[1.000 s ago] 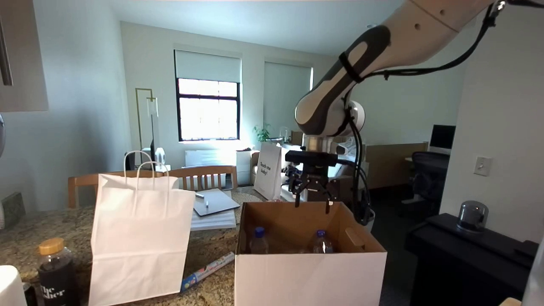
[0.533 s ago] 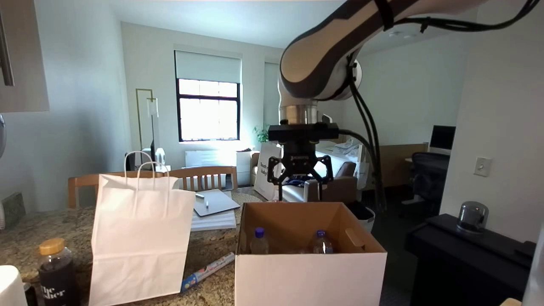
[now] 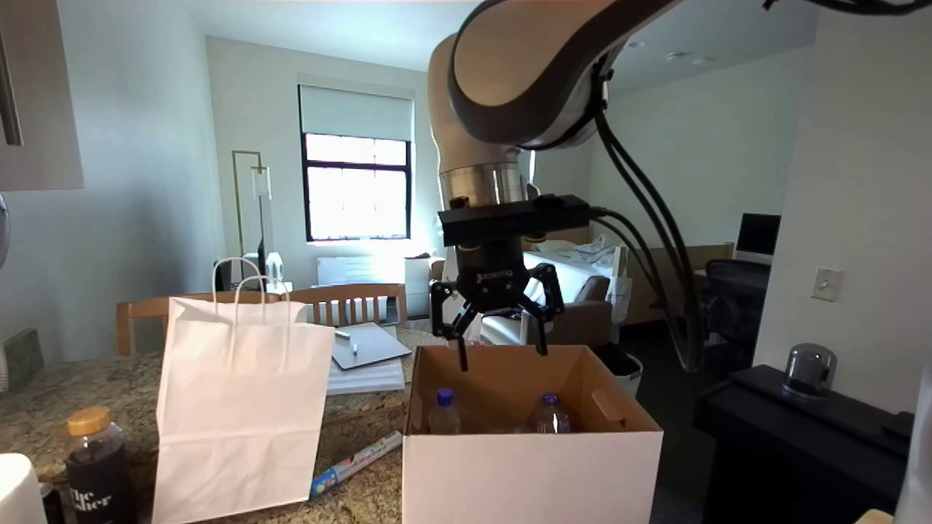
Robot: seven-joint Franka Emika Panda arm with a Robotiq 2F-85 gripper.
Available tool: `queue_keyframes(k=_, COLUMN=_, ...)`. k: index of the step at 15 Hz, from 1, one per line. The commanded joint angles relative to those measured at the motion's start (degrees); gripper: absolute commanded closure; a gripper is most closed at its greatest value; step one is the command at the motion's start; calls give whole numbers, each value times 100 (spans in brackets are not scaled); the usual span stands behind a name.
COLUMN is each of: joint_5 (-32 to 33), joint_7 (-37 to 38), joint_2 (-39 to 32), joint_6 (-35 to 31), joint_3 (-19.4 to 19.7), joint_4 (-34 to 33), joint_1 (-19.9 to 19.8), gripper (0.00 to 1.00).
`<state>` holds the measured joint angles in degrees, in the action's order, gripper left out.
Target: Pick up the bottles from the counter and put them in the box
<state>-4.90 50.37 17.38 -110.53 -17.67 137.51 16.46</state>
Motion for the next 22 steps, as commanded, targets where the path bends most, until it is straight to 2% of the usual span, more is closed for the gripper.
queue_keyframes(k=1, joint_5=-78, joint_7=76, joint_2=55, joint_6=-126, joint_3=-103, joint_4=74, joint_1=-114, gripper=0)
queue_keyframes(k=5, joint_5=818, joint_7=783, joint_2=-972, joint_6=-992, joint_3=-775, joint_4=-225, joint_1=-19, gripper=0)
queue_keyframes(k=7, joint_5=1602, joint_7=1239, joint_2=-1519, joint_6=-1453, joint_3=-1096, joint_4=-509, joint_1=105, gripper=0)
queue_keyframes(k=9, joint_5=2233, joint_7=1444, joint_2=-2014, joint_6=-1558, joint_3=-1186, joint_4=-819, joint_1=367, gripper=0)
queue_keyframes(k=13, joint_5=2871, joint_7=1316, joint_2=-2708, joint_6=-1507, joint_3=-1118, joint_4=-1105, joint_1=1105, gripper=0)
queue_keyframes(k=16, joint_5=2916, joint_7=1114, joint_2=-2921, joint_6=-1819, joint_3=-1056, joint_4=-1006, joint_1=1459, gripper=0)
queue_keyframes(k=22, joint_5=2451, joint_7=283, joint_2=-3546, joint_6=-2373, joint_3=-901, joint_4=-1436, joint_1=1768, gripper=0)
